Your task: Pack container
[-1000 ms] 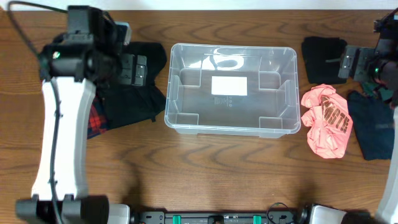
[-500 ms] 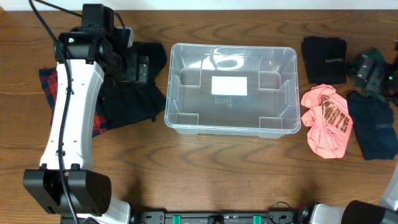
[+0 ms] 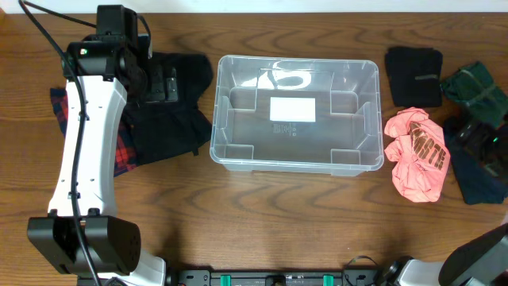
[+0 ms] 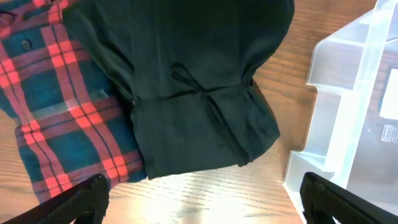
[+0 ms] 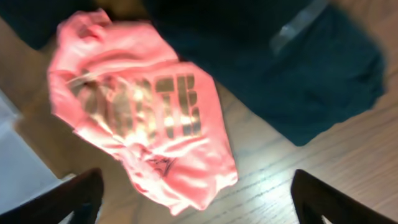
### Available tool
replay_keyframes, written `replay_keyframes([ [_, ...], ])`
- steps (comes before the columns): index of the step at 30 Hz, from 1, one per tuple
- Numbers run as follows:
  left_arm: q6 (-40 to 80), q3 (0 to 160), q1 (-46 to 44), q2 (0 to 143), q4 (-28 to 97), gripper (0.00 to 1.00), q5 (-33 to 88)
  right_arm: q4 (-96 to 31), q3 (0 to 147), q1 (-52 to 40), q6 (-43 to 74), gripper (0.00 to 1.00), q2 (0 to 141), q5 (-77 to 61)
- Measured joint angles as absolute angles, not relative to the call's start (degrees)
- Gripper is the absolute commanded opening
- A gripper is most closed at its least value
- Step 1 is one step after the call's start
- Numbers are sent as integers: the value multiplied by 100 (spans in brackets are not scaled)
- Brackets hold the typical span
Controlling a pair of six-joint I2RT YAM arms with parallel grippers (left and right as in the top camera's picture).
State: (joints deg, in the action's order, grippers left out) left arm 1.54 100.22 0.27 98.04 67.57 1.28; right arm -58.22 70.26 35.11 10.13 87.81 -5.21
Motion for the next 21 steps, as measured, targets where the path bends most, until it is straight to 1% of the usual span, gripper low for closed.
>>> replay_keyframes([
  [2, 154, 10022, 27, 9804, 6751, 98, 123, -5511, 6672, 3514, 1022, 75, 8781, -576],
  [4, 156, 10022, 27, 9804, 6751, 98, 123, -5135, 6366, 3514, 1046, 73, 8781, -622],
  [8, 156, 10022, 27, 9806, 6751, 98, 123, -4401, 5728, 3516, 1081, 79, 8781, -661],
  [12, 154, 10022, 27, 9804, 6768, 98, 126, -3835, 5159, 3516, 1072, 80, 8781, -672],
  [21, 156, 10022, 27, 9804, 6775, 98, 126, -2993, 4294, 3516, 1072, 81, 8781, -703],
])
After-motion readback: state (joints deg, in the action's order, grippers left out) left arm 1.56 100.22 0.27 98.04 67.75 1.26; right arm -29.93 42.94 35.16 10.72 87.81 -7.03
